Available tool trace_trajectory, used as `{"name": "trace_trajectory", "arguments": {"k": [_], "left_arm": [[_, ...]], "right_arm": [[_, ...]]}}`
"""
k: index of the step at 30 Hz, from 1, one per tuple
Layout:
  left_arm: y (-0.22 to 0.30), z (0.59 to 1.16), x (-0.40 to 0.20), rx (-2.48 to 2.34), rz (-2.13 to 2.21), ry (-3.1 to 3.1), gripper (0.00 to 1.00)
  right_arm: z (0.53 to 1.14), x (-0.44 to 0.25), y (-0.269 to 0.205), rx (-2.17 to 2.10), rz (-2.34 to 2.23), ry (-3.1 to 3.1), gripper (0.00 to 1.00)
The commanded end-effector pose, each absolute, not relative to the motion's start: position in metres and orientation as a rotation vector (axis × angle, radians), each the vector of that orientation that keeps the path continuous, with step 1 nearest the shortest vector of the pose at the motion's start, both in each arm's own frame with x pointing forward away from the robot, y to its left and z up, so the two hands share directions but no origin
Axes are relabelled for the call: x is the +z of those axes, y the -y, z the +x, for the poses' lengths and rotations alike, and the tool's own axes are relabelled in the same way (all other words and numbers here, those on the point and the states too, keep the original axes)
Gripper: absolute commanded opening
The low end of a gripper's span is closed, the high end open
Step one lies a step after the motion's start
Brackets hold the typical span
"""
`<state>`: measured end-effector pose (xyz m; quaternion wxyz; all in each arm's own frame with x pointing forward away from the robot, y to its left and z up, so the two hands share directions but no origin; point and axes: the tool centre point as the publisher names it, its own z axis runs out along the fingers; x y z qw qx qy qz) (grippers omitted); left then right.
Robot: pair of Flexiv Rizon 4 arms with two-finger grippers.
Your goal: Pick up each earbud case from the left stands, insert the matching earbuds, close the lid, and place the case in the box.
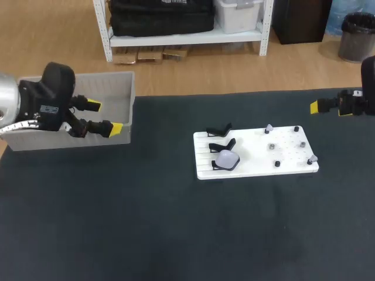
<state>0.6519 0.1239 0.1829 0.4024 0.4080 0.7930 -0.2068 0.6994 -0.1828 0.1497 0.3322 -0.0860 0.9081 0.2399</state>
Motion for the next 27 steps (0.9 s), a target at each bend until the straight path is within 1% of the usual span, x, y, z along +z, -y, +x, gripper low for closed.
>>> {"name": "trace_trajectory", "arguments": {"k": [1,10,13,19,27], "left_arm": [[-0.132,0.652,0.182,-0.723,1.721,-1.349,1.0],[-0.132,0.652,0.182,-0.723,1.721,-1.349,1.0],[-0.111,0.649,0.169,-0.663,1.715,-1.386,1.0],[-0.061,0.649,0.141,-0.717,1.685,-1.427,1.0],[-0.015,0.653,0.11,-0.619,1.545,-1.554,1.0]], "right_arm": [[0.7,0.149,0.183,0.63,-0.227,-2.372,1.0],[0.7,0.149,0.183,0.63,-0.227,-2.372,1.0],[0.7,0.149,0.183,0.63,-0.227,-2.372,1.0],[0.7,0.149,0.183,0.63,-0.227,-2.372,1.0],[0.7,0.149,0.183,0.63,-0.227,-2.372,1.0]]}}
